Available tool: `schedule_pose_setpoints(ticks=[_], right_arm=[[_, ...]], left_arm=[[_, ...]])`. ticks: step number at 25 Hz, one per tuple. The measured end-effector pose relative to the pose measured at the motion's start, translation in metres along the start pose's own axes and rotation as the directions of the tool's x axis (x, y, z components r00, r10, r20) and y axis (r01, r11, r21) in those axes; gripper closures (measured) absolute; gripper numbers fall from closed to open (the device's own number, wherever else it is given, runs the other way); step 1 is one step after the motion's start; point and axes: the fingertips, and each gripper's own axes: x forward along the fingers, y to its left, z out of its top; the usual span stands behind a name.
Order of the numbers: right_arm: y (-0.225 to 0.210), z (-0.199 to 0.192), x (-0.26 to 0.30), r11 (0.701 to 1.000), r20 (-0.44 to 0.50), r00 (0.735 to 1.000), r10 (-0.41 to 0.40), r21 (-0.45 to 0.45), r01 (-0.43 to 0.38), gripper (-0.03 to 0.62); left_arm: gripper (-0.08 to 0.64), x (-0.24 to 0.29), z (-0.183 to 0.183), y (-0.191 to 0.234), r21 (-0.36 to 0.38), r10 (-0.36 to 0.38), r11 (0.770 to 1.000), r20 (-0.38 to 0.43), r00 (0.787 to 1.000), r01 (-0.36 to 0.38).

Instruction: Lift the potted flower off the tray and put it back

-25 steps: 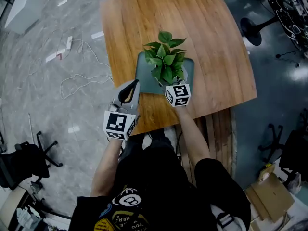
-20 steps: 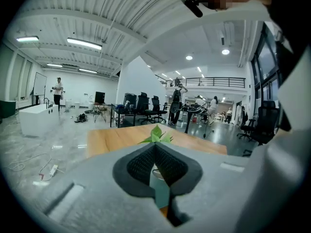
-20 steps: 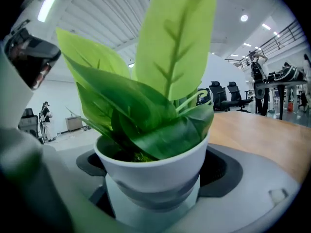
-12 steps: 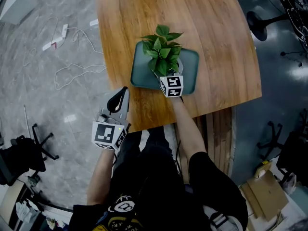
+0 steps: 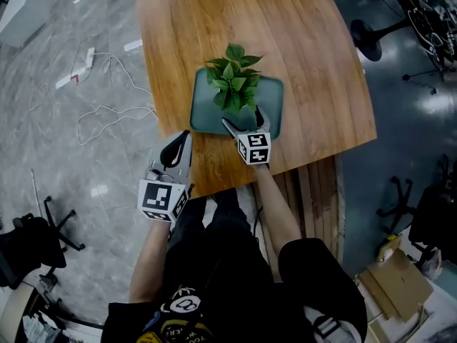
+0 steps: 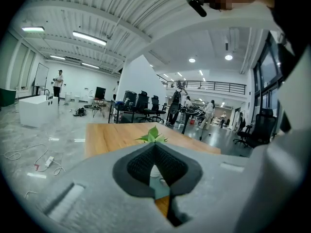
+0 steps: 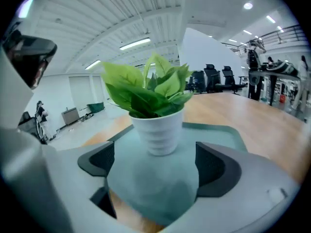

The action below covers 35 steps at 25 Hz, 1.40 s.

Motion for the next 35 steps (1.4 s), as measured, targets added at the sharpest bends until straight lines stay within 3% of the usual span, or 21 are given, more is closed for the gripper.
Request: schedule_pose_setpoints(ticks=[1,3,6,7,12,15,18,20,23,27,35], right_arm=[[0.0,-0.006,-0.021,0.998,-0.004,1.0,-0.016,0.055,0.016,0.084],[0.002,-0.009,-0.071,0.983,-0.003,0.999,-0.047,0.177,0.047,0.194],[0.009,0.014,-0.147,0.957,0.044,0.994,-0.104,0.276,0.088,0.542],[0.015,0.027,-0.168,0.957,0.06,0.992,-0.113,0.273,0.093,0.589],[0.07,0.105,-0.25,0.987,0.158,0.977,-0.145,0.088,0.132,0.591],[0.089,0.157,-0.295,0.982,0.295,0.939,-0.179,0.114,0.151,0.591],[0.098,0.192,-0.325,0.98,0.392,0.901,-0.187,0.138,0.143,0.591],[0.103,0.201,-0.331,0.983,0.414,0.893,-0.179,0.101,0.15,0.591],[0.11,0.206,-0.338,0.987,0.421,0.893,-0.158,0.041,0.155,0.591],[0.104,0.213,-0.343,0.987,0.434,0.886,-0.162,0.062,0.15,0.591],[0.115,0.207,-0.354,0.993,0.429,0.895,-0.118,0.071,0.097,0.591]], left_arm=[[0.562,-0.004,0.0,-0.001,-0.002,-0.004,1.0,0.0,1.0,0.004],[0.563,-0.013,0.002,-0.005,-0.008,-0.017,1.0,-0.006,1.0,0.017],[0.563,-0.03,0.013,-0.012,-0.011,-0.045,0.999,-0.001,0.999,0.045],[0.562,-0.036,0.019,-0.016,-0.011,-0.056,0.998,0.008,0.998,0.056],[0.563,-0.069,0.066,-0.046,-0.026,-0.142,0.989,0.091,0.986,0.145],[0.561,-0.076,0.082,-0.068,-0.005,-0.188,0.982,0.094,0.978,0.19],[0.563,-0.077,0.094,-0.078,0.056,-0.162,0.986,0.092,0.983,0.157],[0.563,-0.084,0.106,-0.085,0.063,-0.158,0.986,0.118,0.98,0.152],[0.563,-0.098,0.116,-0.108,0.021,-0.224,0.974,0.139,0.964,0.224],[0.563,-0.105,0.125,-0.124,0.102,-0.224,0.972,0.15,0.963,0.21],[0.563,-0.12,0.128,-0.128,0.116,-0.199,0.976,0.157,0.967,0.182]])
